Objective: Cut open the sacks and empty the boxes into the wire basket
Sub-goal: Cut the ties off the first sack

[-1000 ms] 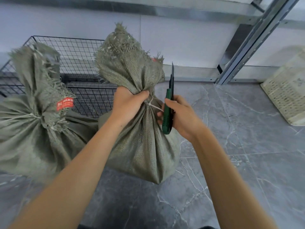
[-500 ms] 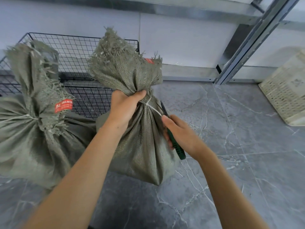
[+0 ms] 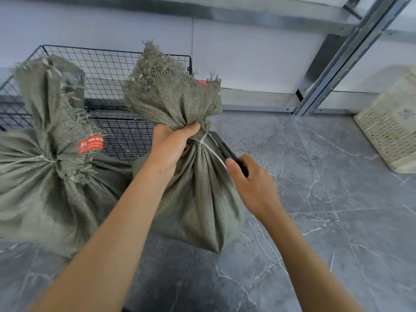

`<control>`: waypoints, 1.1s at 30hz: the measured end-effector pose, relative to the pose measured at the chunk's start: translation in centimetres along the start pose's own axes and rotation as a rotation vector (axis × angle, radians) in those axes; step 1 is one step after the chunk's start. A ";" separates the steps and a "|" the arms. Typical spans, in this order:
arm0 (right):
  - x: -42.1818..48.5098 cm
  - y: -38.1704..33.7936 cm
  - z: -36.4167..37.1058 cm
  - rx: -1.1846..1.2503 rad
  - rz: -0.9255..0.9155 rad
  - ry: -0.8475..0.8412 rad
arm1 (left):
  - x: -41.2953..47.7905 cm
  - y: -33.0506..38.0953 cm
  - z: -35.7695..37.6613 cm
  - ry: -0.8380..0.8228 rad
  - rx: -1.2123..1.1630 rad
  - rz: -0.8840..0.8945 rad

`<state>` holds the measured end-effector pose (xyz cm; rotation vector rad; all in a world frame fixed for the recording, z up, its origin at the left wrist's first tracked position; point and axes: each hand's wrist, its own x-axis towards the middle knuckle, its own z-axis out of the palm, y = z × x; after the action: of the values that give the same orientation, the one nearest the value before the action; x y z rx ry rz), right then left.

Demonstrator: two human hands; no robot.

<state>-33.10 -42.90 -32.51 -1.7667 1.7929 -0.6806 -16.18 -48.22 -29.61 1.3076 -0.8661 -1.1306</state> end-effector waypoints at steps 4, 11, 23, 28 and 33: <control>-0.5 0.0 -0.1 -0.053 0.017 0.007 | 0.1 0.1 -0.1 -0.004 0.012 -0.021; -0.7 -0.1 0.1 -0.086 0.021 -0.011 | 0.0 0.1 -0.2 0.001 0.015 -0.024; -0.9 -1.1 1.2 0.153 0.024 -0.016 | -0.1 -0.3 -0.2 -0.036 0.030 -0.048; -0.9 -2.1 1.0 0.547 0.184 -0.231 | 0.3 -0.5 -0.6 -0.079 0.008 -0.069; -1.1 -2.8 0.6 0.784 0.309 -0.473 | 0.3 -0.4 -0.7 -0.102 -0.001 -0.062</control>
<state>-30.59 -41.83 -31.01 -0.9884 1.1945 -0.6432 -15.51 -48.24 -30.15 1.2925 -0.9047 -1.2557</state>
